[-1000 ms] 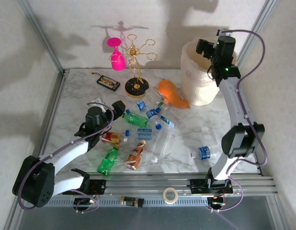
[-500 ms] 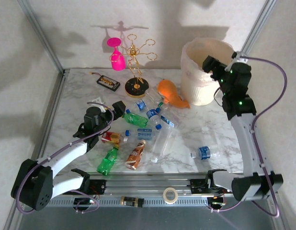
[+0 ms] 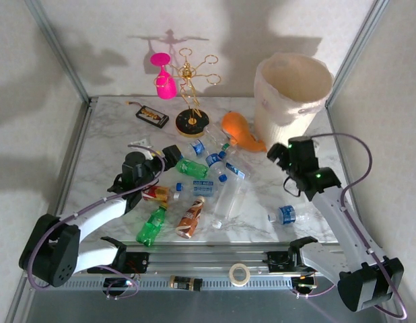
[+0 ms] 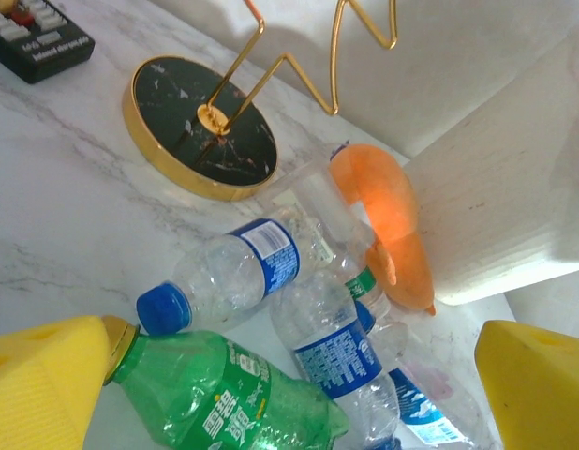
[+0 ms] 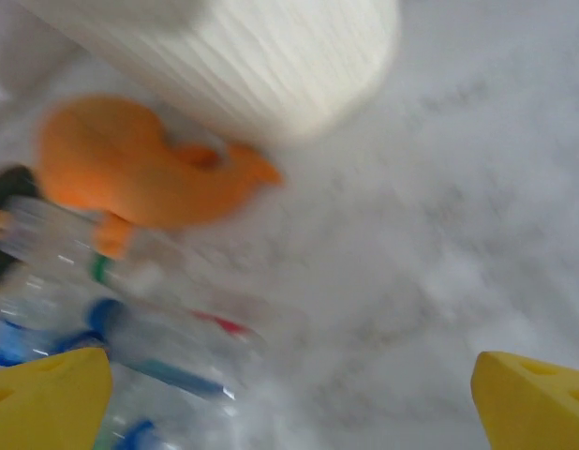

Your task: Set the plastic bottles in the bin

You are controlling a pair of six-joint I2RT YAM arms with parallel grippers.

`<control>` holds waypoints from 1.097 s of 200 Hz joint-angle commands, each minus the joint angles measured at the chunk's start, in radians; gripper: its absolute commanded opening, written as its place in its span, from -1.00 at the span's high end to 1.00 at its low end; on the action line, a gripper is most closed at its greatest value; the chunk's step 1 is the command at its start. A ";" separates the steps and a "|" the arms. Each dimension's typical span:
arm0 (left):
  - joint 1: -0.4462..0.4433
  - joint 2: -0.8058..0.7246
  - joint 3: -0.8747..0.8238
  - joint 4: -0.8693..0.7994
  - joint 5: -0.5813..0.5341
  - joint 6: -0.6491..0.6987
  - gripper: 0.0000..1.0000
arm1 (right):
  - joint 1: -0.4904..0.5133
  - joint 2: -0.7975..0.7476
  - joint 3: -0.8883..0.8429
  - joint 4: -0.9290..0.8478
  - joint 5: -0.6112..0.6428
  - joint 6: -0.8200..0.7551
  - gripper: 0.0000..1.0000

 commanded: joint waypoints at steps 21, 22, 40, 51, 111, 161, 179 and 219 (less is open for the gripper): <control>-0.017 0.025 -0.021 0.054 0.033 0.022 -0.99 | 0.017 -0.050 -0.093 -0.201 0.072 0.240 -0.98; -0.018 0.026 -0.021 0.054 0.032 0.022 -0.99 | 0.017 -0.050 -0.093 -0.207 0.074 0.244 -0.98; -0.020 0.027 -0.022 0.051 0.034 0.034 -0.99 | 0.017 -0.050 -0.098 -0.292 0.092 0.302 -0.98; -0.021 0.029 -0.022 0.046 0.030 0.043 -0.99 | 0.017 -0.051 -0.102 -0.340 0.099 0.347 -0.97; -0.021 0.026 -0.032 0.012 0.003 0.087 -0.99 | 0.017 -0.038 -0.155 -0.404 0.073 0.461 -0.98; -0.021 0.010 -0.044 0.011 -0.018 0.082 -0.99 | 0.001 -0.049 -0.275 -0.286 -0.004 0.468 -0.97; -0.021 0.007 -0.044 0.013 -0.026 0.079 -0.99 | -0.023 -0.059 -0.321 -0.248 -0.044 0.470 -0.98; -0.021 -0.009 -0.044 0.009 -0.036 0.075 -0.99 | -0.046 -0.027 -0.390 -0.134 -0.116 0.432 -0.98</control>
